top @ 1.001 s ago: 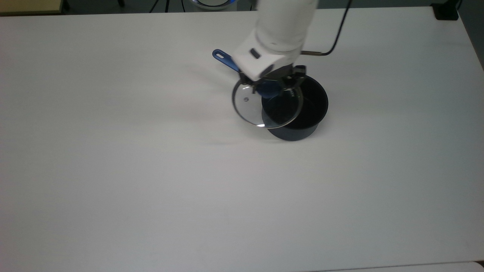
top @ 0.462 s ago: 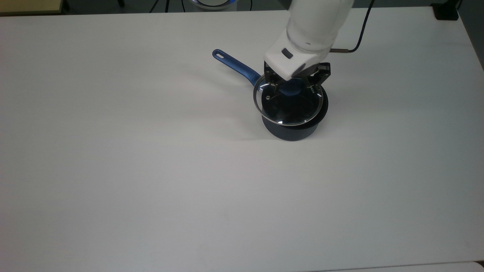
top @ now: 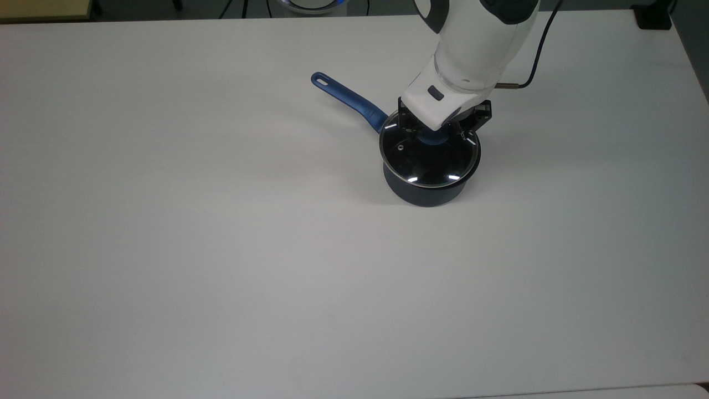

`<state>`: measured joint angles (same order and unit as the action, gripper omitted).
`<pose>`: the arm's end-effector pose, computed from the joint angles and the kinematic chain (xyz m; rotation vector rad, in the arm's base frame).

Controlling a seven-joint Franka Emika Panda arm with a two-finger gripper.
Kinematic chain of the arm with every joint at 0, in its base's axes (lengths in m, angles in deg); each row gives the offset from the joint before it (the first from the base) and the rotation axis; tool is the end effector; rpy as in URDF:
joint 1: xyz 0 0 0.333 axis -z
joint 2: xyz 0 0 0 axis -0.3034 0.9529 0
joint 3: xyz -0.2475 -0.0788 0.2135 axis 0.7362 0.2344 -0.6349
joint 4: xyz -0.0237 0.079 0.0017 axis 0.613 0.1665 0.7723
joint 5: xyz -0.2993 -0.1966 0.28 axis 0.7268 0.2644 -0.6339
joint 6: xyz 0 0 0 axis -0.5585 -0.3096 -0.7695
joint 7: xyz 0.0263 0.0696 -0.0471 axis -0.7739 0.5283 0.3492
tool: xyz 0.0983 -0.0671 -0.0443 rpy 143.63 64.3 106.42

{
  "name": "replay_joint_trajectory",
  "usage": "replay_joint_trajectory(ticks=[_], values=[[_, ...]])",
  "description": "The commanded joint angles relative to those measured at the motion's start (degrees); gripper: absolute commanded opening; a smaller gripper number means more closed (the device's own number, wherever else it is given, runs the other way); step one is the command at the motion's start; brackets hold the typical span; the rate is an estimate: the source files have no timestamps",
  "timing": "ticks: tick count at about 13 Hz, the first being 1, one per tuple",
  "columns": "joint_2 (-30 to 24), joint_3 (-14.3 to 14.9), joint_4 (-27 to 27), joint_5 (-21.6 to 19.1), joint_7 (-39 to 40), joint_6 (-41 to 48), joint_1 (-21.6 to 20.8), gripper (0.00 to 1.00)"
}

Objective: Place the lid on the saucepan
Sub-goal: 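Open the gripper to release the knob of the seated lid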

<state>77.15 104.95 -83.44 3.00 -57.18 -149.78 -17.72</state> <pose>0.6879 0.2798 0.4081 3.0678 0.0214 -0.1690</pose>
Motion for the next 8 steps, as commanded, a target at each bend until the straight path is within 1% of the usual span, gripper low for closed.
replay_joint_trajectory(ticks=[1,7,8], values=[[1.3,-0.17,1.57,-0.37,-0.99,-0.21,-0.47,0.43],[1.56,-0.43,1.48,-0.37,-1.52,-0.49,-0.56,0.44],[1.56,-0.43,1.39,-0.37,-1.61,-0.57,-0.56,0.56]])
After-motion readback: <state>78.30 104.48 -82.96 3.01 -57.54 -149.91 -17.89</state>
